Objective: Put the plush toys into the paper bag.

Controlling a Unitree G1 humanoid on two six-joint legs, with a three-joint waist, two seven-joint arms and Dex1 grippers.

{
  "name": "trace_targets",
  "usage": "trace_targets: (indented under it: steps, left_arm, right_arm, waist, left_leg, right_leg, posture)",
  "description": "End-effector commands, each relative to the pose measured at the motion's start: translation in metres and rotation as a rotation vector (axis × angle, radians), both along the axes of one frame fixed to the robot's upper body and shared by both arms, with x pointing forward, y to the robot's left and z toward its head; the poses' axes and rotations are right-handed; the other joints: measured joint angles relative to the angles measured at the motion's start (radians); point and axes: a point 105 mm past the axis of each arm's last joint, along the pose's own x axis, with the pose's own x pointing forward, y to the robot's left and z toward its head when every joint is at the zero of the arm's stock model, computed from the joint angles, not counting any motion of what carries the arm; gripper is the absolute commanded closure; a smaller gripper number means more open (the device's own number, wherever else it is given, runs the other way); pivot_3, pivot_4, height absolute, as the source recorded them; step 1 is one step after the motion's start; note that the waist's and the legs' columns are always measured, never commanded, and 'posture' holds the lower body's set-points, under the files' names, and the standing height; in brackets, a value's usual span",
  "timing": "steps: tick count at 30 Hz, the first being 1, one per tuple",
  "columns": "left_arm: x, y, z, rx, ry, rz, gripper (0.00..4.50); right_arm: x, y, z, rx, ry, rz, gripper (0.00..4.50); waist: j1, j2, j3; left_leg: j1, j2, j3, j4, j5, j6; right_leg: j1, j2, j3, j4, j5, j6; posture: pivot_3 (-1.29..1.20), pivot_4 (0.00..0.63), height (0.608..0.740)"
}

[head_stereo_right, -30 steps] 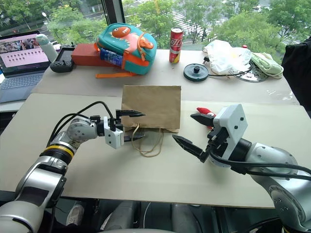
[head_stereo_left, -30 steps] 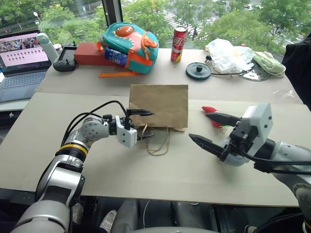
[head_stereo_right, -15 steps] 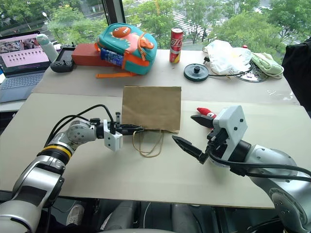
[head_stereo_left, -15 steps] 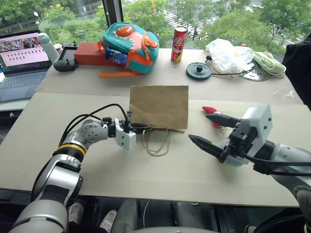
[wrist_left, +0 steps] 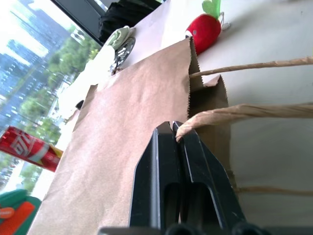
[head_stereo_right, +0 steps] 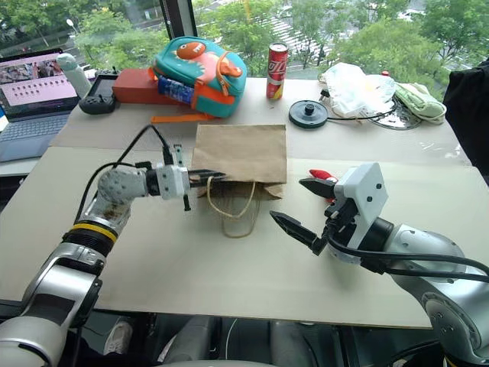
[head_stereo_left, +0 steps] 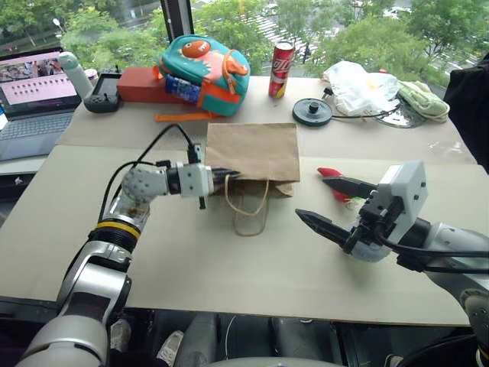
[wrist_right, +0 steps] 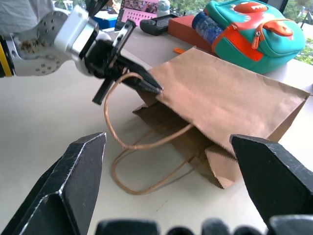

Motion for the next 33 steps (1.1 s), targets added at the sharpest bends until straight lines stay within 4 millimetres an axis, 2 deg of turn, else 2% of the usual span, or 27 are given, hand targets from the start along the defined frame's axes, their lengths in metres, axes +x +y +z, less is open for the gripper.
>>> trace_targets:
  steps: [1,4,7,12,18,26,28,30,33]
  left_arm:
    - [-0.004,-0.005,0.044,-0.141,0.157,-0.019,4.47]
    - [-0.006,-0.007,0.049,-0.185,0.242,0.001,4.47]
    - [-0.009,-0.009,0.048,-0.18,0.259,0.011,4.5]
    - [-0.013,-0.01,0.046,-0.183,0.281,0.017,4.5]
    - [-0.014,-0.012,0.047,-0.195,0.293,0.022,4.5]
    - [-0.011,-0.017,0.062,-0.282,0.348,0.023,4.5]
    - [-0.01,-0.02,0.067,-0.316,0.378,0.018,4.5]
    - [-0.01,-0.022,0.07,-0.339,0.4,0.008,4.5]
    - [-0.009,-0.025,0.074,-0.362,0.419,0.004,4.5]
  right_arm:
    - [0.0,0.005,0.001,-0.015,-0.015,0.016,0.0]
    - [0.008,0.016,-0.009,0.01,0.023,0.011,0.0]
    - [0.022,0.026,-0.021,0.021,0.046,-0.044,0.76]
    - [0.047,0.041,-0.033,0.06,0.059,-0.155,2.39]
    - [0.067,0.066,-0.03,0.103,0.044,-0.178,4.44]
    - [0.095,0.082,-0.038,0.141,0.028,-0.235,4.44]
    - [0.108,0.084,-0.034,0.19,0.007,-0.268,4.44]
    - [0.122,0.084,-0.038,0.207,0.008,-0.308,4.44]
    - [0.131,0.085,-0.049,0.213,0.028,-0.332,4.44]
  waist:
    - [-0.007,0.0,0.0]
    - [-0.01,0.0,0.0]
    - [-0.014,0.0,0.0]
    - [-0.014,0.0,0.0]
    - [-0.012,0.0,0.0]
    - [-0.011,0.0,0.0]
    - [-0.012,0.0,0.0]
    - [-0.014,0.0,0.0]
    - [-0.014,0.0,0.0]
  left_leg:
    - [0.0,0.0,-0.001,0.0,0.0,0.0]
    - [0.0,0.0,-0.001,0.0,0.0,0.0]
    - [0.002,0.0,0.0,0.0,0.0,0.0]
    - [0.001,0.001,0.0,0.0,0.0,0.0]
    - [0.0,0.001,-0.001,0.0,0.0,0.0]
    - [0.0,0.0,-0.001,0.0,0.0,0.0]
    - [0.001,0.0,-0.001,0.0,0.0,0.0]
    - [0.001,0.0,-0.001,0.0,0.0,0.0]
    - [0.001,0.0,-0.001,-0.001,0.0,0.0]
  right_leg:
    - [0.0,0.0,0.0,0.0,0.0,0.0]
    - [0.0,0.0,0.0,0.0,-0.001,0.001]
    - [0.001,0.001,0.0,0.0,-0.001,0.002]
    - [-0.001,0.001,0.001,0.0,0.0,0.0]
    - [-0.001,0.001,0.0,0.0,0.0,0.0]
    - [-0.001,0.001,0.0,0.0,0.0,-0.001]
    - [-0.001,0.001,0.0,0.001,0.0,-0.001]
    - [-0.001,0.001,0.0,0.001,0.0,-0.001]
    - [-0.001,0.001,0.0,0.001,0.0,-0.001]
  posture:
    - [0.0,0.15,0.739]
    - [0.0,0.15,0.739]
    - [0.0,0.15,0.739]
    - [0.0,0.15,0.739]
    - [0.0,0.15,0.739]
    - [0.0,0.15,0.739]
    - [0.0,0.15,0.739]
    - [0.0,0.15,0.739]
    - [0.0,0.15,0.739]
